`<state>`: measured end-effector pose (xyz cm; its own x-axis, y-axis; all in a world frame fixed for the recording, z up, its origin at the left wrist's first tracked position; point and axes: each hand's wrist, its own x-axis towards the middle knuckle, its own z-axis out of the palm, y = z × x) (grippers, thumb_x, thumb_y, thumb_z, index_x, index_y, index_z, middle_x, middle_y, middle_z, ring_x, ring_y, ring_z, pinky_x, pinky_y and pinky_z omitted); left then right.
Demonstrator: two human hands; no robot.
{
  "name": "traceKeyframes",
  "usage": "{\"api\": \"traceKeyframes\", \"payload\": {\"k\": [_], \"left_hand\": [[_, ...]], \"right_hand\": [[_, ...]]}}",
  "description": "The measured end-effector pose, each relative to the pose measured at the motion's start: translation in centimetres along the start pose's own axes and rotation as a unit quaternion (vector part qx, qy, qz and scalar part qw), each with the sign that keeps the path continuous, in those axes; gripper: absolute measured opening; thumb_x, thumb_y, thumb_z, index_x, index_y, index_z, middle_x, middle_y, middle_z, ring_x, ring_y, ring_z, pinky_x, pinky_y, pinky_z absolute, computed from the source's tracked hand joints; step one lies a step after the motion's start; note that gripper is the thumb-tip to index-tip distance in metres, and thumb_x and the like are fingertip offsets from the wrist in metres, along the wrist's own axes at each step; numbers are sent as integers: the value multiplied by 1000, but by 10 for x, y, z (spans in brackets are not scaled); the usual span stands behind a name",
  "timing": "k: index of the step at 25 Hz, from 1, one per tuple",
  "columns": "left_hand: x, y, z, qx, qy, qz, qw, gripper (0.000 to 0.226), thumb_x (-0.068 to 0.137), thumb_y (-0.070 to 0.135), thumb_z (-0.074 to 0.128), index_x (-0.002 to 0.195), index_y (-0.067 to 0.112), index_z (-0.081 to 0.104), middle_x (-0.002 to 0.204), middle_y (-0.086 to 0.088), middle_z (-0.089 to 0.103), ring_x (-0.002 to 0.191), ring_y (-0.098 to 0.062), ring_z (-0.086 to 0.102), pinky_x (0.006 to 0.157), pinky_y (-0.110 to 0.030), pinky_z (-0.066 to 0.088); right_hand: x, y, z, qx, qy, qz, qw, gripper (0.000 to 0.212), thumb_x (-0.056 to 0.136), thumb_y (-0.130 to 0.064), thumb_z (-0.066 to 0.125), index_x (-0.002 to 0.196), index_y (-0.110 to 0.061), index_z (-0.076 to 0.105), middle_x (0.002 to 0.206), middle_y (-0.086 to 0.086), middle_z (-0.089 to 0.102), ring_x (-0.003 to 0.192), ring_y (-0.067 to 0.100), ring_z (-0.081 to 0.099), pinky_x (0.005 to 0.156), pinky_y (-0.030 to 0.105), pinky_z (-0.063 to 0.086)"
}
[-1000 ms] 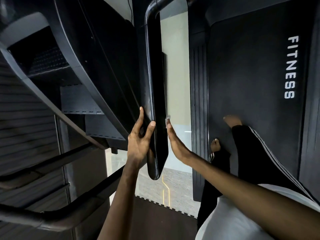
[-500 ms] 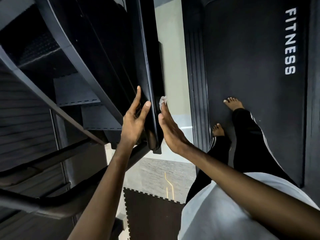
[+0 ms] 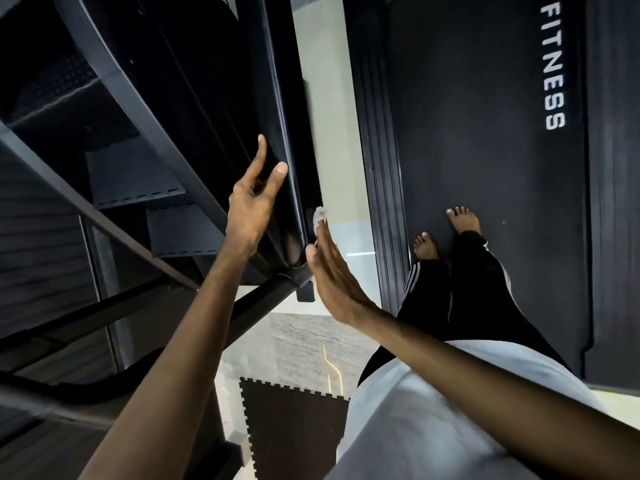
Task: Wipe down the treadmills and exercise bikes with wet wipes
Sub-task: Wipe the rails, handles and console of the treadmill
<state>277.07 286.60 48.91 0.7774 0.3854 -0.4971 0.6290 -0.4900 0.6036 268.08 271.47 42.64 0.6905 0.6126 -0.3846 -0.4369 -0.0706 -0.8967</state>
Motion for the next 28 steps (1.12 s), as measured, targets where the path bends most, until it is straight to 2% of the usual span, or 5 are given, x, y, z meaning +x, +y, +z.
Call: {"api": "traceKeyframes", "payload": {"k": [4, 9, 15, 20, 28], "left_hand": [[1, 1, 3, -7, 6, 11, 1000, 68, 89, 66, 62, 149, 55, 33, 137, 21, 60, 130, 2, 51, 118, -44, 36], [2, 0, 3, -16, 5, 11, 1000, 64, 92, 61, 60, 149, 55, 33, 91, 24, 49, 86, 8, 53, 103, -23, 43], [-1, 1, 6, -46, 1, 2, 999, 64, 89, 65, 62, 146, 60, 33, 151, 14, 49, 140, -2, 42, 121, -45, 32], [3, -4, 0, -73, -28, 6, 997, 56, 96, 54, 60, 147, 57, 36, 148, 21, 50, 140, -1, 42, 121, -43, 32], [4, -5, 2, -83, -24, 5, 996, 50, 104, 37, 52, 145, 61, 34, 154, 16, 43, 145, -6, 34, 124, -41, 25]], "right_hand": [[33, -7, -18, 118, 51, 92, 987, 59, 109, -42, 17, 159, -22, -8, 165, -14, -13, 145, -11, -10, 124, 25, -5], [19, -2, -11, 121, 30, 64, 990, 62, 108, -49, 18, 160, -26, -5, 163, -22, -10, 148, -8, -11, 123, 22, -5], [75, -25, -32, 168, 77, 96, 978, 83, 95, -67, 21, 161, -20, 5, 168, -10, 0, 151, -2, -1, 127, 36, 1], [48, -41, -26, 27, 53, -76, 995, 59, 110, -38, 20, 161, -20, -4, 167, -11, -11, 152, 1, -11, 127, 37, -2], [89, -63, -54, -151, 62, -120, 979, 61, 110, -38, 23, 160, -21, -7, 167, -9, -12, 152, 2, -10, 127, 48, 4]]}}
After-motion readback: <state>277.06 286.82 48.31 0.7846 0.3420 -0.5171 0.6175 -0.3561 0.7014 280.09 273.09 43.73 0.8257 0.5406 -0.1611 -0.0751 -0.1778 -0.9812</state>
